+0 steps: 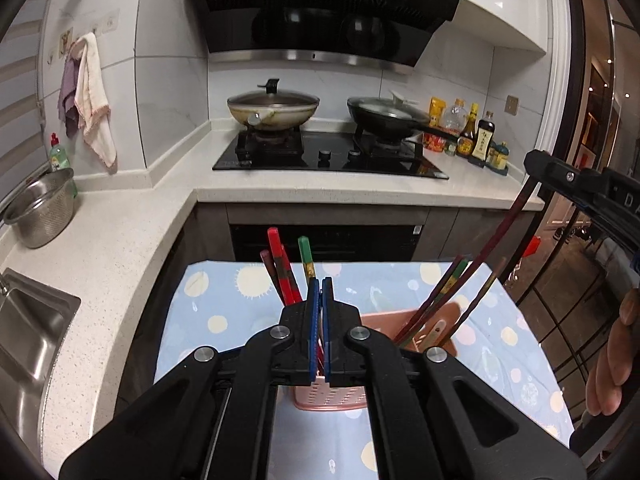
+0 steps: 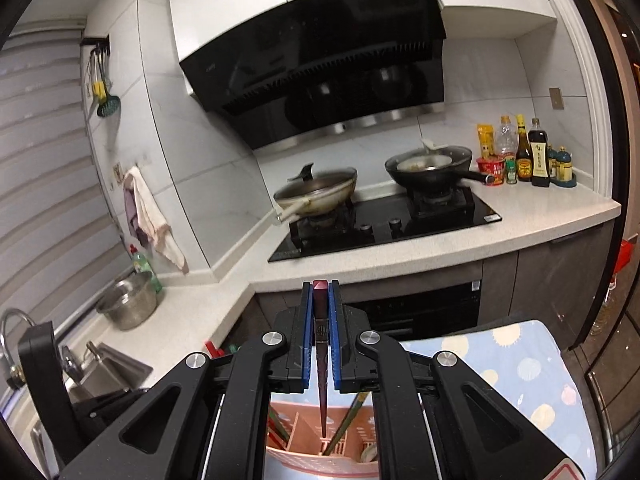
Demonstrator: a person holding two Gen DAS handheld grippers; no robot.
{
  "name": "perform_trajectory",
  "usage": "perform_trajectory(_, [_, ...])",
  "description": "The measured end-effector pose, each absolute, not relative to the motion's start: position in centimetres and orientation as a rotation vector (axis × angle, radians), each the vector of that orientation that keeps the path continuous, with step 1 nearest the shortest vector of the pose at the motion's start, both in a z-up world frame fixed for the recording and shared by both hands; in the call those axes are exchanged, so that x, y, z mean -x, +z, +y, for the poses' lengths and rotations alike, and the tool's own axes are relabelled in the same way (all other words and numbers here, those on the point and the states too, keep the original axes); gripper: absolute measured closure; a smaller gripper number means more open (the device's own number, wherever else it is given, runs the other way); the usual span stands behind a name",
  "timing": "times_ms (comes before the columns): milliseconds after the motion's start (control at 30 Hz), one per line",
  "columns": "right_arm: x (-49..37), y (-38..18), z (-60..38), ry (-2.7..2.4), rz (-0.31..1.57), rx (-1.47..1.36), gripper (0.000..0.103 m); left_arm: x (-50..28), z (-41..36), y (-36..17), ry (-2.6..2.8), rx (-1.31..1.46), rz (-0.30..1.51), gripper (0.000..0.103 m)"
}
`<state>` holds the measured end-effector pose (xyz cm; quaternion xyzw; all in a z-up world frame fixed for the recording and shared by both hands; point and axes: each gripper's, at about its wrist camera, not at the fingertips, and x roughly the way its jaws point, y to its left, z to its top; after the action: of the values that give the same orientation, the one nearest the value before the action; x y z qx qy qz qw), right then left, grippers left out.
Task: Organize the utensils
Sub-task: 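Lower the spoon and chopstick into the pink holder and open both tools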
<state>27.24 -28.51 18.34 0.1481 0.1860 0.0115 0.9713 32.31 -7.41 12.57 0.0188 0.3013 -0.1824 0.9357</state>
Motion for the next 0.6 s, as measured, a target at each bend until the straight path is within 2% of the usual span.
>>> perform_trajectory(200, [-28.8, 15.2, -28.1, 0.040, 0.457, -0.289, 0.096, -33.4, -7.2, 10.2, -0.358, -0.009, 0.666, 0.102])
perform_trajectory(300, [-28.9, 14.6, -27.9, 0.036, 0.475, -0.280, 0.092, -33.5, -7.1, 9.7, -0.348, 0.019, 0.673, 0.100])
perform_trajectory(367, [-28.4, 14.7, -27.9, 0.022, 0.462, -0.269, 0.080, -33.4, -7.1, 9.6, -0.345, 0.028, 0.675, 0.093])
perform_trajectory(433, [-27.9, 14.9, -27.9, 0.013, 0.452, -0.266, 0.067, -33.2, -6.9, 9.6, -0.328, 0.030, 0.669, 0.072])
perform_trajectory(600, [-26.6, 15.3, -27.6, -0.002, 0.456, -0.223, 0.060, -32.3, -6.6, 9.9, -0.320, 0.044, 0.662, 0.066])
